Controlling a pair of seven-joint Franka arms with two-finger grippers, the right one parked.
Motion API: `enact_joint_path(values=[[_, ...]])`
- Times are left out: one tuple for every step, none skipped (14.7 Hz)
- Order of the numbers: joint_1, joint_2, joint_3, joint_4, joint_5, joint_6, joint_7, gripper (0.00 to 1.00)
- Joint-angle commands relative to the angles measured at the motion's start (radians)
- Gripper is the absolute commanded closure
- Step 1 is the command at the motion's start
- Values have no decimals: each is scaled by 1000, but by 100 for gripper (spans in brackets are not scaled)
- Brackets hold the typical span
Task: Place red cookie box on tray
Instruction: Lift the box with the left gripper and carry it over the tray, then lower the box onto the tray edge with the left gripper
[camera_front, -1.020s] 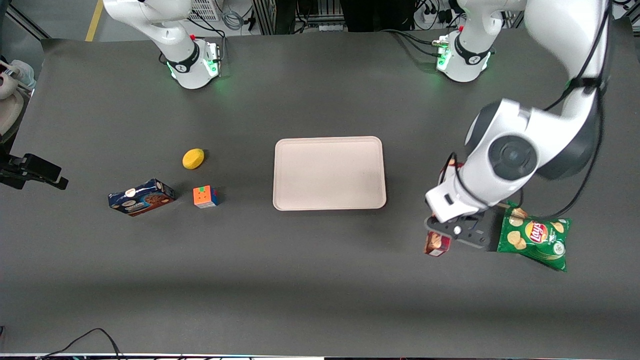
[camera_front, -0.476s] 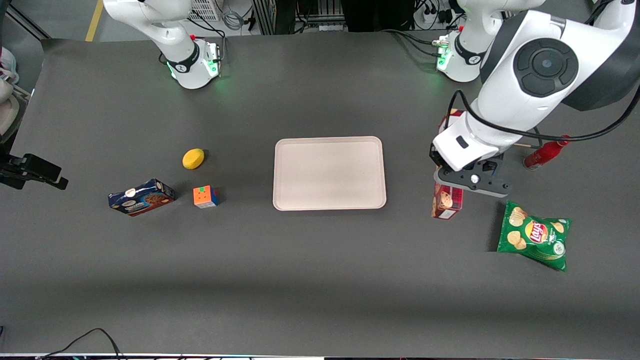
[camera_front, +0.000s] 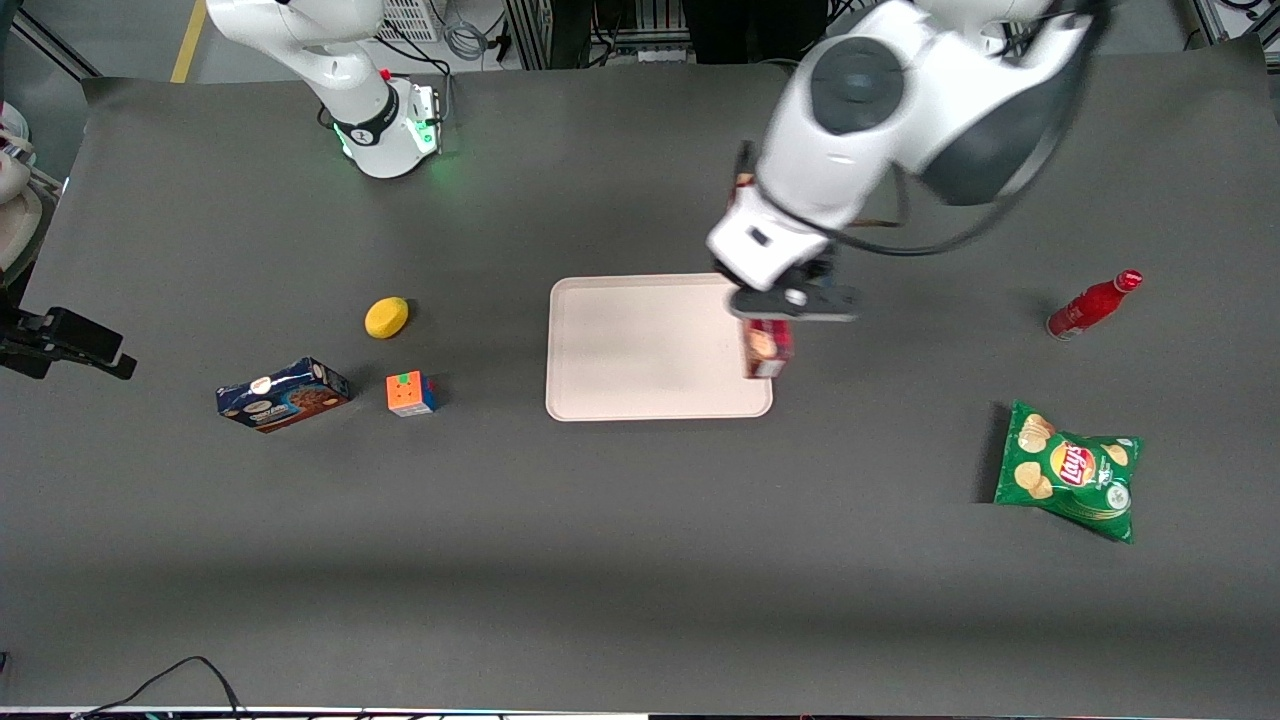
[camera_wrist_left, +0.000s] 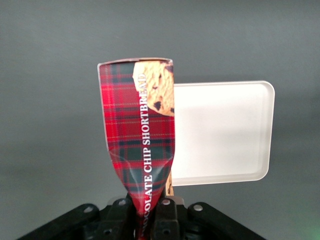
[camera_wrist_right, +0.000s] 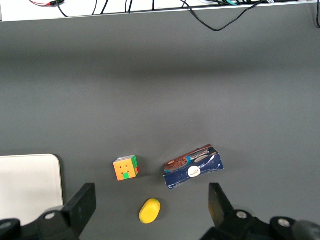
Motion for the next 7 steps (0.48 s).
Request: enact_joint_path(values=[[6, -16, -73, -231, 98, 227, -94, 98], [4, -14, -73, -291, 101, 319, -126, 98], [4, -8, -73, -340, 112, 393, -154, 98], [6, 10, -73, -381, 152, 442, -165, 98], [7, 34, -70, -402, 197, 467, -189, 98], [8, 70, -67, -405, 253, 479, -252, 98], [8, 111, -66, -405, 341, 480, -310, 98]])
